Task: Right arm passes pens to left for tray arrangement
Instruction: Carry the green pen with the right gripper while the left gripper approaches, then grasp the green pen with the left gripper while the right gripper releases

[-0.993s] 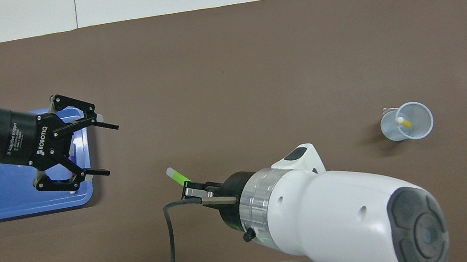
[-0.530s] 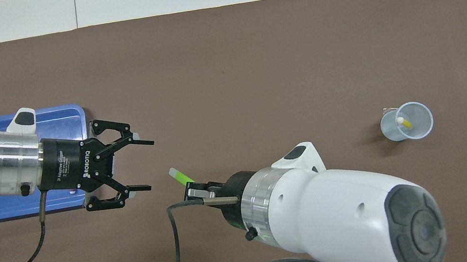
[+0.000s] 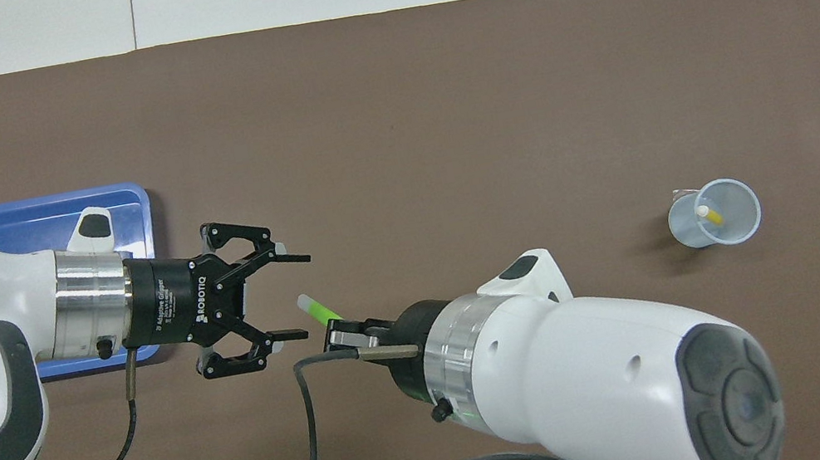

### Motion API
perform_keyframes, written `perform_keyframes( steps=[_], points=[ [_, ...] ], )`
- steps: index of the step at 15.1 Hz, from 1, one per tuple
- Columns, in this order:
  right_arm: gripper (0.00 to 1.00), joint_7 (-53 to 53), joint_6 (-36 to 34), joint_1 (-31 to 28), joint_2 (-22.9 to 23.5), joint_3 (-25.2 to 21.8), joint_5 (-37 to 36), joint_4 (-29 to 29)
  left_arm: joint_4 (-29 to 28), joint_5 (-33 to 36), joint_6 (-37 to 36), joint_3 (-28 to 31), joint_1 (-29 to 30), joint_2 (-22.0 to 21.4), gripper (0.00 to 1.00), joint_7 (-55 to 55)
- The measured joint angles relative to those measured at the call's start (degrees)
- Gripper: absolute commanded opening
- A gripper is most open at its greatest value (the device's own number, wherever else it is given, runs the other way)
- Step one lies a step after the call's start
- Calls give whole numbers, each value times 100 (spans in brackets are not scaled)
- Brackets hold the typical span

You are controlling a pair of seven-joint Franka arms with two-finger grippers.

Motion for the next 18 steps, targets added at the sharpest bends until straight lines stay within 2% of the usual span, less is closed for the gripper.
perform_keyframes(
  steps=[5, 8, 12, 14, 15, 16, 18],
  points=[
    [0, -48, 0, -6, 0, -2, 0, -4, -47, -118, 111, 4, -116, -21, 69, 0],
    [0, -50, 0, -8, 0, -3, 0, -4, -84, -130, 185, 0, -160, -46, 57, 0],
    [0, -50, 0, -12, 0, -6, 0, -5, -103, -133, 197, 3, -161, -70, 46, 0],
    [0, -51, 0, -13, 0, -8, 0, -6, -108, -134, 200, 4, -161, -73, 31, 0],
    [0, -52, 0, -20, 0, -11, 0, -6, -115, -134, 199, 4, -162, -76, 19, 0],
    [0, -56, 1, -30, 0, -22, 0, -6, -126, -134, 197, 3, -177, -84, 1, 2],
    [0, -68, 4, -44, -4, -54, -1, -9, -147, -128, 218, 7, -217, -99, 0, 44]
  ],
)
